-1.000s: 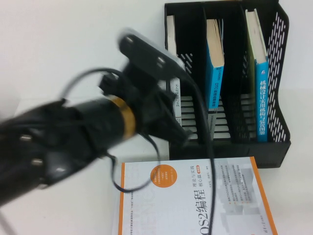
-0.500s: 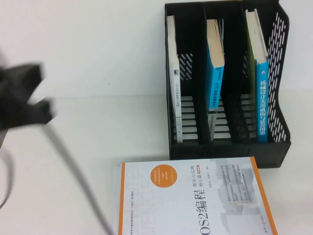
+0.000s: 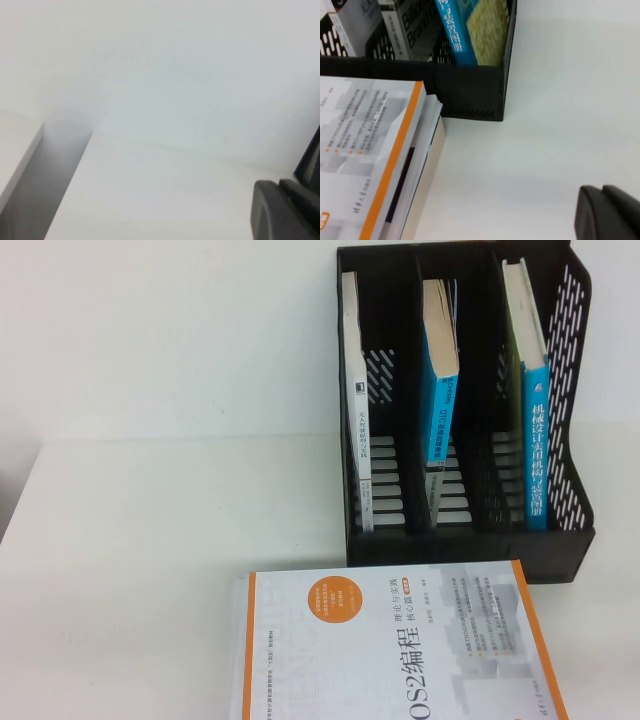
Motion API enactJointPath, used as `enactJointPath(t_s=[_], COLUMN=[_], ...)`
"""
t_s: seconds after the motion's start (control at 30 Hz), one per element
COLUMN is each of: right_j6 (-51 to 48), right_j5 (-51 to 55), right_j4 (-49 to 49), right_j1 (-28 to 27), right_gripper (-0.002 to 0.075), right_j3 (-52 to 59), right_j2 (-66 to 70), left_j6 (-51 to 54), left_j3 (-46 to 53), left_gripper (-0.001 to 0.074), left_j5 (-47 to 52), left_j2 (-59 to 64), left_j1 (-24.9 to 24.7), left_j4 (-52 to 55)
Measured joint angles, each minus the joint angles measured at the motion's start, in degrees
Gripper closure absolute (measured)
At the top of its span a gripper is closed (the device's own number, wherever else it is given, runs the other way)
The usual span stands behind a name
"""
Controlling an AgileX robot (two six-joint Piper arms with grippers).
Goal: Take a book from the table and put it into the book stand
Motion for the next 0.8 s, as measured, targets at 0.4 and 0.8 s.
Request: enactJointPath(t_s=[0.4, 0.8], right_j6=[0.00, 0.00], right_j5=[0.00, 0.00], right_j4=[0.00, 0.00], right_j1=[0.00, 0.00], right_gripper=[0.0729, 0.0729], right_j3=[0.00, 0.00], right_j2=[0.00, 0.00], left_j6=[8.27, 8.79], left_j3=[12.84, 12.74], left_gripper=[0.0737, 0.0737], left_j5=[3.17, 13.25], left_j2=[-13.90, -15.34], left_j1=[0.14, 0.14], left_j4=[-2.16, -12.82])
